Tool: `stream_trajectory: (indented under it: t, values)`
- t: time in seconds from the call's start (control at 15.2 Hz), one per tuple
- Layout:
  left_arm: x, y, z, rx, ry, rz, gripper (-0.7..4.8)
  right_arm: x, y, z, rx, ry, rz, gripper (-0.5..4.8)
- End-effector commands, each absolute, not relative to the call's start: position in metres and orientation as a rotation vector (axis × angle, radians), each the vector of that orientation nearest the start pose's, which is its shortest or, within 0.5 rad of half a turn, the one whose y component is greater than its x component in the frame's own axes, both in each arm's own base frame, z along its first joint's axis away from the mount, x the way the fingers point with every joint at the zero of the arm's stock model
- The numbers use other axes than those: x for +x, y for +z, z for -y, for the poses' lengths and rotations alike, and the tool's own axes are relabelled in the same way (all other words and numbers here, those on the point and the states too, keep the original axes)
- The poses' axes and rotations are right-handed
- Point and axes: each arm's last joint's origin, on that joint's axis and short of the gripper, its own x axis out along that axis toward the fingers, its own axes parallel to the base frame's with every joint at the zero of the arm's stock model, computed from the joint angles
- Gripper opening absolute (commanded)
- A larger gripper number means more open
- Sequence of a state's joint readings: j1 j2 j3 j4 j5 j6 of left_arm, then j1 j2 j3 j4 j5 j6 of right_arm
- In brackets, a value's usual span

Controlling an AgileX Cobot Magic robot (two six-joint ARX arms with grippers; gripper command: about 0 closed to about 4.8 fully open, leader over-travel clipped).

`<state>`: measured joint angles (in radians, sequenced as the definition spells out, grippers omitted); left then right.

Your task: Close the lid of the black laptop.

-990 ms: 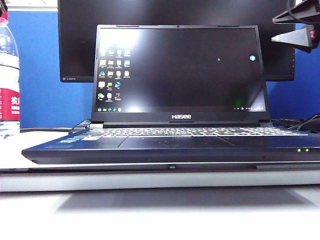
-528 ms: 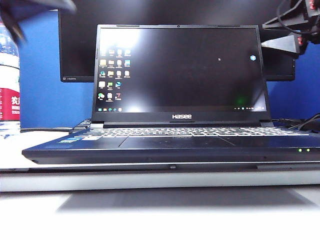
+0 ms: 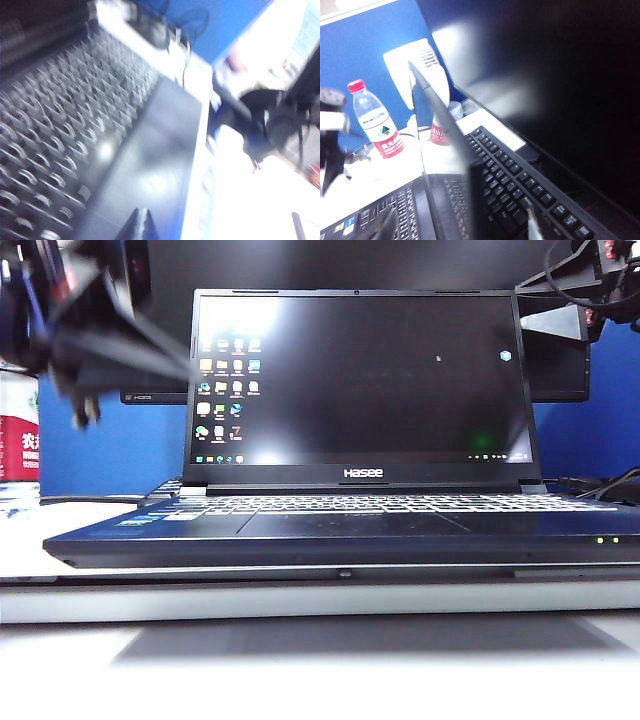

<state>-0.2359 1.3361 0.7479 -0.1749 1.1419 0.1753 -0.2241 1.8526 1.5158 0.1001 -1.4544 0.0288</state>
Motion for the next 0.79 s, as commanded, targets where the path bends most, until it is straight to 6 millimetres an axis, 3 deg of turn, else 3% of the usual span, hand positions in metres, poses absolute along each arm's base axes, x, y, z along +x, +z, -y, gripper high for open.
stream_trajectory:
  t: [0.07, 0.26, 0.53, 0.79]
  values:
    - [0.24, 0.208, 0.09, -0.217, -1.374, -0.669, -0.05, 0.41, 0.32, 0.063, 0.203, 1.247, -0.174, 3.38]
    - [0.243, 0.191, 0.094, -0.259, -1.387, -0.754, -0.05, 0.412, 0.318, 0.058, 0.196, 1.262, -0.171, 3.37]
    - [0.24, 0.183, 0.094, -0.299, -1.382, -0.836, -0.05, 0.416, 0.316, 0.051, 0.189, 1.28, -0.168, 3.37]
    - [0.233, 0.176, 0.098, -0.233, -1.301, -0.935, -0.05, 0.418, 0.324, 0.051, 0.185, 1.285, -0.161, 3.37]
